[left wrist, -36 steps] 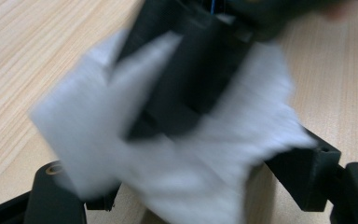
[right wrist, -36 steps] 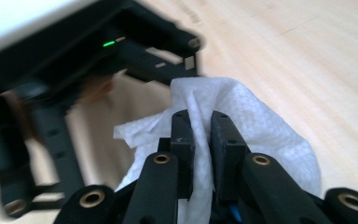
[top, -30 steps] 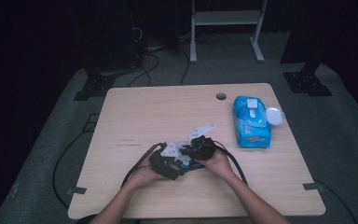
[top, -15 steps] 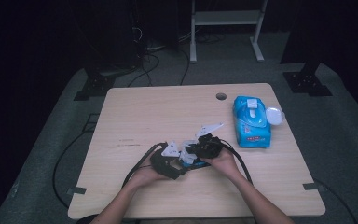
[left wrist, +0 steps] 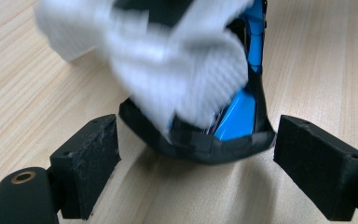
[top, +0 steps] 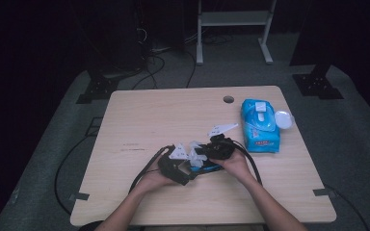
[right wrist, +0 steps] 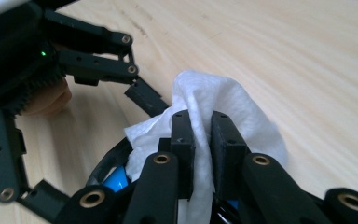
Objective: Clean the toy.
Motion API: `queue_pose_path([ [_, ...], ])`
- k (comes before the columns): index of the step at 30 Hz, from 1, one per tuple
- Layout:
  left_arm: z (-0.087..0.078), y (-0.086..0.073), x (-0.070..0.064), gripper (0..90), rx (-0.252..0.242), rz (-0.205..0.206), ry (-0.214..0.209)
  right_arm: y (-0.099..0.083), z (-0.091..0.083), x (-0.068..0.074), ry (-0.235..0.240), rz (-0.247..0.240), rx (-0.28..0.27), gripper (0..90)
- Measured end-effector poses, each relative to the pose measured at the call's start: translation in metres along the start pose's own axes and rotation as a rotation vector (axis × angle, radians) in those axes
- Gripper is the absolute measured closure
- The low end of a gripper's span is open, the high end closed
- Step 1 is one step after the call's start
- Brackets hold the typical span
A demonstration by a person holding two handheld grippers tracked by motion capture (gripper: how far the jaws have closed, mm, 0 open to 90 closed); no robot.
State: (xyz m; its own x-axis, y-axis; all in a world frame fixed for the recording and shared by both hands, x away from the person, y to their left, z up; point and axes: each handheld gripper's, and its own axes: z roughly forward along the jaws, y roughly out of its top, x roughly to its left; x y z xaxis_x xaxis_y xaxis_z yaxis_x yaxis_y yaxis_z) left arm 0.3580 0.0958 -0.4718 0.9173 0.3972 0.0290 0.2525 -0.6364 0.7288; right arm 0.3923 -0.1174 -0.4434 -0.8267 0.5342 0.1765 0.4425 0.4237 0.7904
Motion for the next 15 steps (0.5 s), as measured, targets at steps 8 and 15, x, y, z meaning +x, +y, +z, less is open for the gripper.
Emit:
queue_pose_path([
  [8,0.011,0.013,0.001,11.1,-0.013,-0.027,-0.013,-0.004,-0.015,-0.012,0.008,0.073,-0.056,80.0],
  [15,0.016,0.020,-0.001,12.6,-0.006,-0.002,-0.013,0.002,-0.032,-0.015,-0.048,0.044,-0.063,80.0],
])
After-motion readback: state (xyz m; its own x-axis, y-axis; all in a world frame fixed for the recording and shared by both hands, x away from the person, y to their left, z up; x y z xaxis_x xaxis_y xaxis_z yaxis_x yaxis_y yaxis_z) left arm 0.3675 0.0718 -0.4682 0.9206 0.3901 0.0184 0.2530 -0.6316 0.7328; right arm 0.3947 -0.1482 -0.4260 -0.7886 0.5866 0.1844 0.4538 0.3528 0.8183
